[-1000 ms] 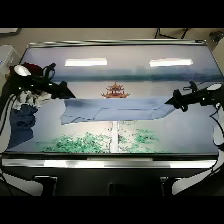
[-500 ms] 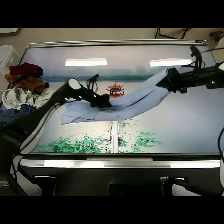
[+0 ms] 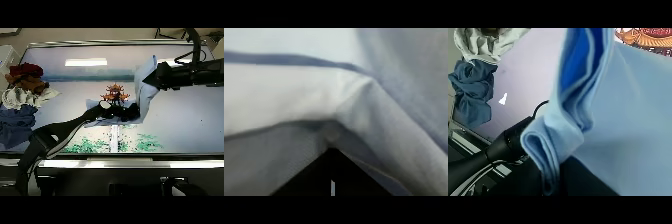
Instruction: Fold the clothes and pants, and hang the long-sleeved shirts on hangers.
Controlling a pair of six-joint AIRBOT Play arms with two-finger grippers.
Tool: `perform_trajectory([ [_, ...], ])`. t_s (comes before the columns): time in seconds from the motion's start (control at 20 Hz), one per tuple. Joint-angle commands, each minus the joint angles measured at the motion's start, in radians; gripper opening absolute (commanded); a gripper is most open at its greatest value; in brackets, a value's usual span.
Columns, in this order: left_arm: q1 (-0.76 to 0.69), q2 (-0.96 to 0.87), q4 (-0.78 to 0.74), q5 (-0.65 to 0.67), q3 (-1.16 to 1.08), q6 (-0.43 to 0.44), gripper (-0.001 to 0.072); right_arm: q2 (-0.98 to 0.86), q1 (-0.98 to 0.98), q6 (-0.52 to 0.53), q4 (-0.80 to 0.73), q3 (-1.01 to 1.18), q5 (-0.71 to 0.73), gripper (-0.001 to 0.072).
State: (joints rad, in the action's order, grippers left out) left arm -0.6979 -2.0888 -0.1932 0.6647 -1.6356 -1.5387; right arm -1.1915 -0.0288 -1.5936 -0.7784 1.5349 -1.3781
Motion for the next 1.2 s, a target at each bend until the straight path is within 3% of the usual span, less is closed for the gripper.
perform_trajectory([
  [0.0, -0.022, -0.018, 0.135, -0.115, 0.0, 0.086, 0.0019, -0.021, -0.015, -0.069, -0.049, 0.0, 0.005, 0.0045],
  [0.15, 0.119, 0.026, -0.031, 0.074, 0.0, 0.159, 0.0017, -0.129, -0.051, -0.034, -0.038, 0.0, 0.052, 0.0045],
  [0.35, 0.37, 0.216, -0.435, 0.312, 0.0, 0.121, 0.0017, -0.321, -0.164, 0.037, 0.16, 0.0, 0.23, 0.0046],
  [0.45, 0.497, 0.338, -0.565, 0.401, 0.0, 0.122, 0.0018, -0.423, -0.236, 0.058, 0.261, 0.0, 0.287, 0.0046],
  [0.7, 0.705, 0.575, -0.627, 0.645, 0.0, 0.179, 0.0019, -0.655, -0.425, 0.068, 0.386, 0.0, 0.433, 0.0057],
  [0.75, 0.714, 0.607, -0.632, 0.661, 0.0, 0.18, 0.0019, -0.694, -0.453, 0.068, 0.407, 0.0, 0.463, 0.0168],
  [0.8, 0.715, 0.634, -0.635, 0.663, 0.0, 0.183, 0.0019, -0.726, -0.478, 0.068, 0.451, 0.0, 0.482, 0.0368],
  [0.85, 0.712, 0.653, -0.634, 0.662, 0.0, 0.183, 0.0019, -0.748, -0.493, 0.083, 0.511, 0.0, 0.494, 0.0629],
  [1.0, 0.702, 0.675, -0.634, 0.663, 0.0, 0.19, 0.0019, -0.737, -0.458, 0.195, 0.61, 0.001, 0.467, 0.0677],
  [1.15, 0.704, 0.675, -0.635, 0.663, 0.0, 0.206, 0.002, -0.658, -0.291, 0.198, 0.491, 0.001, 0.37, 0.0674],
])
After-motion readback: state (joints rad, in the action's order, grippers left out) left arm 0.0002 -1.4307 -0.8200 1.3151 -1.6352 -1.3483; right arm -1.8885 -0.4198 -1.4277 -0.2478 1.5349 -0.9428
